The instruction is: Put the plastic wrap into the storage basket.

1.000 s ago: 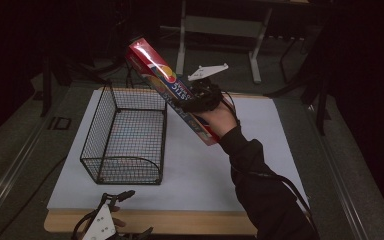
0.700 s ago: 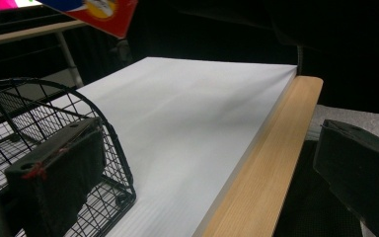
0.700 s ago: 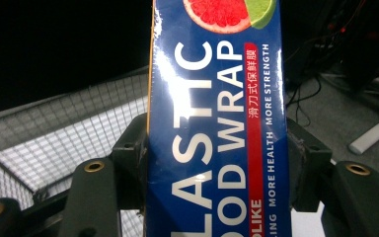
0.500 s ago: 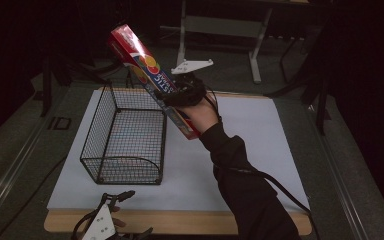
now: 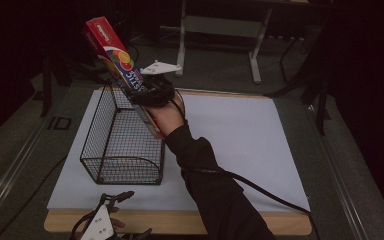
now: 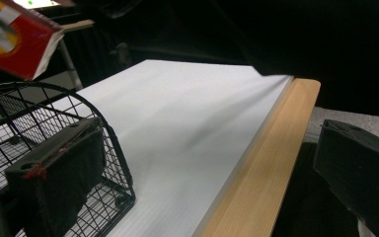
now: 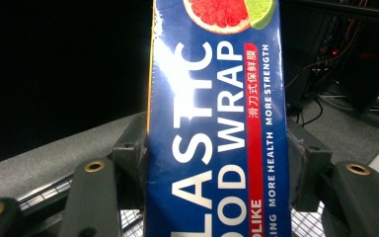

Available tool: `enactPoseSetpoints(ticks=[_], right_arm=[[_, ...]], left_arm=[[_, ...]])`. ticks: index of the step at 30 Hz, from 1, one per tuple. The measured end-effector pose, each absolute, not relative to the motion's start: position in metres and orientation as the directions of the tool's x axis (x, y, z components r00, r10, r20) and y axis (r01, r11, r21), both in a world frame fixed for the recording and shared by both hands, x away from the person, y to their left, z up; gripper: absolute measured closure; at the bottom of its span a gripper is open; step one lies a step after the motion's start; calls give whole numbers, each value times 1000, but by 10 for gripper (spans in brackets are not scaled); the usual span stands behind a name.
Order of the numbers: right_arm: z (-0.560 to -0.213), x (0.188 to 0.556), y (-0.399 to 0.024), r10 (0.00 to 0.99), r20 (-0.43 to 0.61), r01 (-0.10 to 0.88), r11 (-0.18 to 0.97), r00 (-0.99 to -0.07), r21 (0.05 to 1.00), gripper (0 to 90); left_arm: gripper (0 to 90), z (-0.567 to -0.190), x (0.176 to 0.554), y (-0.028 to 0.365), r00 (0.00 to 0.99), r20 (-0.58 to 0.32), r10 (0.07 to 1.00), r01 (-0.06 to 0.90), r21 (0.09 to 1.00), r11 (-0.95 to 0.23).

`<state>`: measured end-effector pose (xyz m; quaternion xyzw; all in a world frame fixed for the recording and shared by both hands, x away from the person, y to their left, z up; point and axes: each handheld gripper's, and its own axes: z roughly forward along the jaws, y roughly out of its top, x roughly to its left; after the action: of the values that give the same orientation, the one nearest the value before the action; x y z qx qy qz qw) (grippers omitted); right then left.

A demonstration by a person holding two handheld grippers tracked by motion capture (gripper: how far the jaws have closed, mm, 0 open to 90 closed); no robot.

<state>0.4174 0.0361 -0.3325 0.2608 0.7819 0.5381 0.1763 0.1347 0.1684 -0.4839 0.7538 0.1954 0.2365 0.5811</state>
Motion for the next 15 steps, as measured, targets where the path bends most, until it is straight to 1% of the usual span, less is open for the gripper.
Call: enactPoseSetpoints(ticks=[7, 15], right_arm=[[-350, 414, 61, 599, 32, 243, 275, -800, 930, 402], [-374, 416, 71, 610, 85, 291, 246, -788, 925, 401]], left_arm=[[0, -483, 133, 169, 812, 131, 569, 16, 969, -246], [0, -483, 133, 170, 811, 130, 570, 15, 970, -242]])
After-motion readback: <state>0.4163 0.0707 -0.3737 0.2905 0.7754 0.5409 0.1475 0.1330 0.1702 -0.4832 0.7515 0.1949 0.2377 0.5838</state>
